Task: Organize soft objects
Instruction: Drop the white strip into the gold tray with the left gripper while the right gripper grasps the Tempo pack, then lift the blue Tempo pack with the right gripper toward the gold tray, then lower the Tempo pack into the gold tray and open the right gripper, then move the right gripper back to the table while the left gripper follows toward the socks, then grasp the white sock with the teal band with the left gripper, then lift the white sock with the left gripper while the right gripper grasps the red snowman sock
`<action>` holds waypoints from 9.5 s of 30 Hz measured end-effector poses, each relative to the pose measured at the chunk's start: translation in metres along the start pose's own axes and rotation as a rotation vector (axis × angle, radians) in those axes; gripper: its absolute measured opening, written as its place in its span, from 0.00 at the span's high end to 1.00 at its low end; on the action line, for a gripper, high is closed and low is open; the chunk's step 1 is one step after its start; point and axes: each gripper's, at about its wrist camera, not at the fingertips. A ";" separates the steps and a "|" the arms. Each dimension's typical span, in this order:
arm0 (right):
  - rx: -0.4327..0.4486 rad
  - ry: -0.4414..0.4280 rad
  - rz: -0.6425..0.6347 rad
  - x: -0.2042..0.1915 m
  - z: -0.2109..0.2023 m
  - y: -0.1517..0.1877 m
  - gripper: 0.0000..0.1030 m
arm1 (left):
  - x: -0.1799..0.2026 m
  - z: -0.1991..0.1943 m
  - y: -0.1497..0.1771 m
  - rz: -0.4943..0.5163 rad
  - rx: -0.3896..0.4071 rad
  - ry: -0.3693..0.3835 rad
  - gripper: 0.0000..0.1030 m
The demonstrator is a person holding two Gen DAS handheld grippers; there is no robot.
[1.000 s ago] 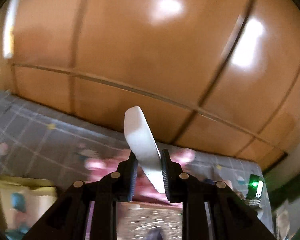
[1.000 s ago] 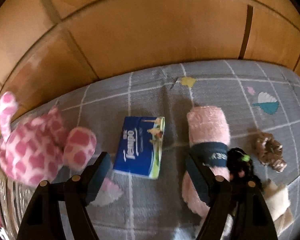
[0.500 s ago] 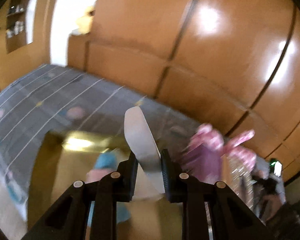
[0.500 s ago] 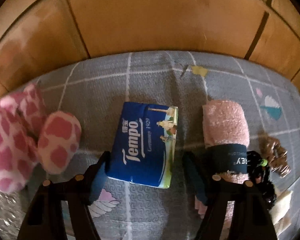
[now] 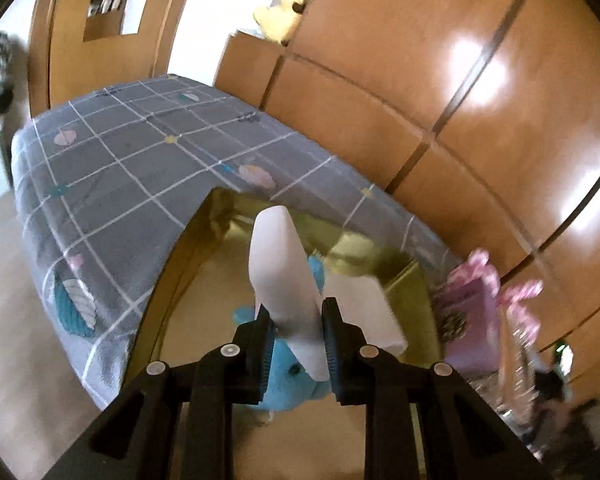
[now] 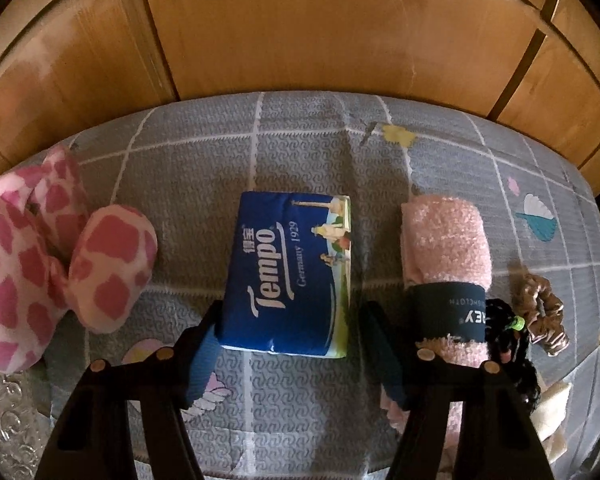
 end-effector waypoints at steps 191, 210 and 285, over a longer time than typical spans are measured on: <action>0.503 0.089 0.001 0.090 -0.217 0.137 0.43 | 0.184 -0.103 0.123 0.654 0.165 0.093 0.00; 0.442 0.102 0.479 0.236 -0.181 0.158 0.43 | 0.299 -0.099 0.176 0.854 0.101 0.318 0.00; 0.246 -0.203 0.399 0.208 -0.144 0.147 0.43 | 0.445 0.074 0.249 0.581 -0.657 0.389 0.36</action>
Point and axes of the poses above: each gripper's, at about its wrist camera, not at the fingertips, and z roughly the way its jaws point, x to its right, y to its underside, and after that the axes turned 6 degrees about -y, right-handed
